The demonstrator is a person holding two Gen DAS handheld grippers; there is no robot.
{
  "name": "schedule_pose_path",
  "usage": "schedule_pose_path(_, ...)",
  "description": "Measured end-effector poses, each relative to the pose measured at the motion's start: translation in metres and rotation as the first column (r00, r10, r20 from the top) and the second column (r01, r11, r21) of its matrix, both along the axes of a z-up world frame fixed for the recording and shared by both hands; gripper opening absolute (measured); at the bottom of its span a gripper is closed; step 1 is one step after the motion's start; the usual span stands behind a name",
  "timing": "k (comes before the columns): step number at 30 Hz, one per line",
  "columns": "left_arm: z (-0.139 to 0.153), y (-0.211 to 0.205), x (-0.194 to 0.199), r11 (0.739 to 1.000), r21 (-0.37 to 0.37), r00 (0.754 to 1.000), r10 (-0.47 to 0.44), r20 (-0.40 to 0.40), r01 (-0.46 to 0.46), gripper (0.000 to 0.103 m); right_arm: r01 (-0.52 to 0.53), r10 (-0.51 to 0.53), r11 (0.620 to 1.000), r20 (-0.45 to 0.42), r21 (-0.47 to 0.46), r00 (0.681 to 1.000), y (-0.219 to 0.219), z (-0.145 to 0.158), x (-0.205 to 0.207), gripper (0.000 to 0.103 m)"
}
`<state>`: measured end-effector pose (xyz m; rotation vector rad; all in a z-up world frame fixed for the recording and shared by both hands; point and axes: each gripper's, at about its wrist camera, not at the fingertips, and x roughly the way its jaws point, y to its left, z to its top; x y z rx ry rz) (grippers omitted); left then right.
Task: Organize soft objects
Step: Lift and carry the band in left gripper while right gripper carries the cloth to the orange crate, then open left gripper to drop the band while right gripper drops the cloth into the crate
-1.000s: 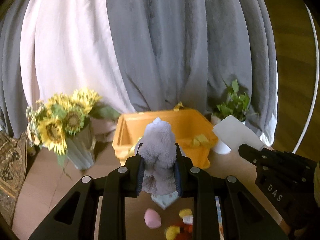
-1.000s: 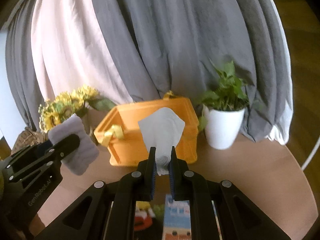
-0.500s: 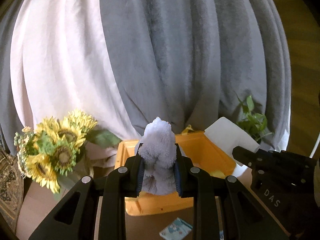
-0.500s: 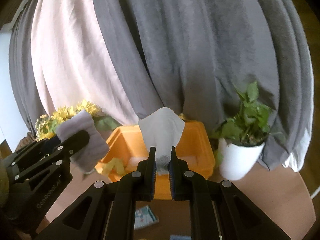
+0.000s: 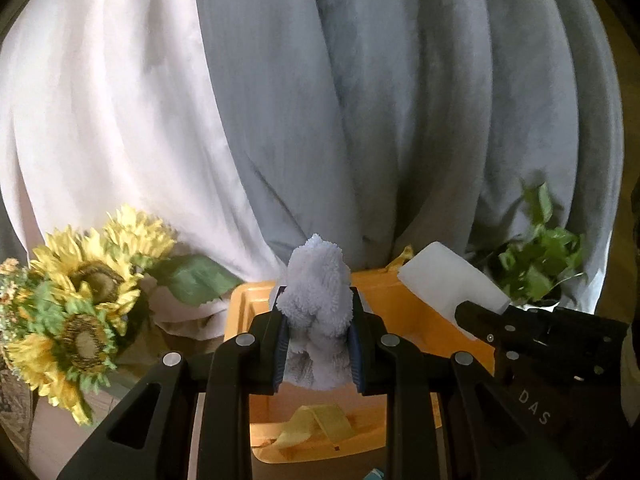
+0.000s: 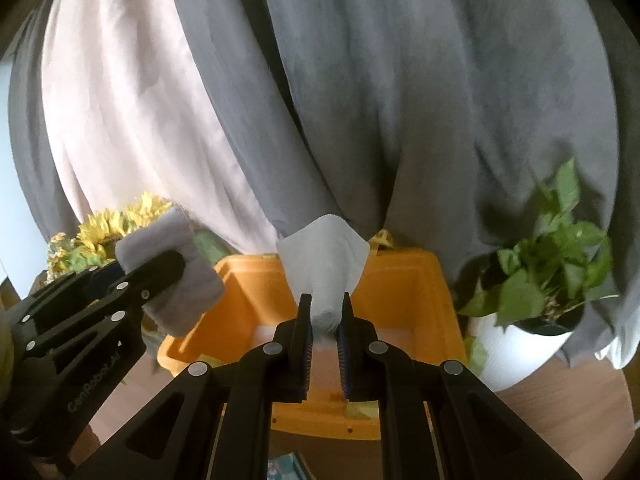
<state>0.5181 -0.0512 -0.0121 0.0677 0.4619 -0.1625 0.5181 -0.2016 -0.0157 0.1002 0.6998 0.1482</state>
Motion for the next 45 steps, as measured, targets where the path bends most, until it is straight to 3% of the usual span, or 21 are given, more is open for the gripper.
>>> schedule_pose_path(8, -0.033, -0.002, 0.040, 1.000, 0.017, 0.993, -0.001, -0.120, 0.003, 0.027, -0.007, 0.007, 1.000, -0.142, 0.002, 0.990, -0.003, -0.037, 0.043, 0.012)
schedule_pose_path(9, -0.036, -0.003, 0.044, 1.000, -0.005, 0.959, -0.002, -0.282, 0.000, 0.027, -0.006, 0.006, 1.000, -0.158, -0.002, 0.987, -0.005, -0.041, 0.047, 0.012)
schedule_pose_path(16, -0.058, -0.008, 0.062, 1.000, 0.024, 0.932, -0.004, -0.362, 0.013, 0.040, -0.014, 0.007, 1.000, -0.264, -0.027, 0.965, -0.007, -0.065, 0.071, 0.012)
schedule_pose_path(20, -0.061, -0.008, 0.064, 0.999, 0.041, 0.934, 0.006, -0.359, 0.009, 0.055, -0.018, 0.003, 0.998, -0.279, -0.052, 0.960, -0.009, -0.073, 0.074, 0.016)
schedule_pose_path(23, -0.060, -0.008, 0.065, 0.999, 0.047, 0.936, 0.009, -0.352, 0.008, 0.061, -0.029, 0.012, 0.998, -0.284, -0.054, 0.959, -0.006, -0.074, 0.076, 0.037)
schedule_pose_path(24, -0.059, -0.007, 0.064, 0.999, 0.054, 0.937, 0.015, -0.349, 0.004, 0.061, -0.022, 0.005, 0.998, -0.280, -0.058, 0.960, -0.006, -0.074, 0.076, 0.039)
schedule_pose_path(30, -0.051, -0.001, 0.056, 0.999, 0.046, 0.942, 0.013, -0.335, 0.002, 0.063, -0.007, -0.011, 0.998, -0.263, -0.066, 0.965, -0.008, -0.068, 0.073, 0.039)
schedule_pose_path(38, -0.020, 0.004, 0.023, 0.999, 0.045, 0.964, 0.029, -0.266, -0.018, 0.079, 0.008, -0.017, 0.999, -0.218, -0.043, 0.976, -0.009, -0.039, 0.049, 0.039)
schedule_pose_path(45, 0.003, 0.009, -0.012, 0.998, 0.052, 0.972, 0.044, -0.232, -0.033, 0.079, 0.014, -0.018, 1.000, -0.174, -0.027, 0.985, -0.011, -0.014, 0.023, 0.039)
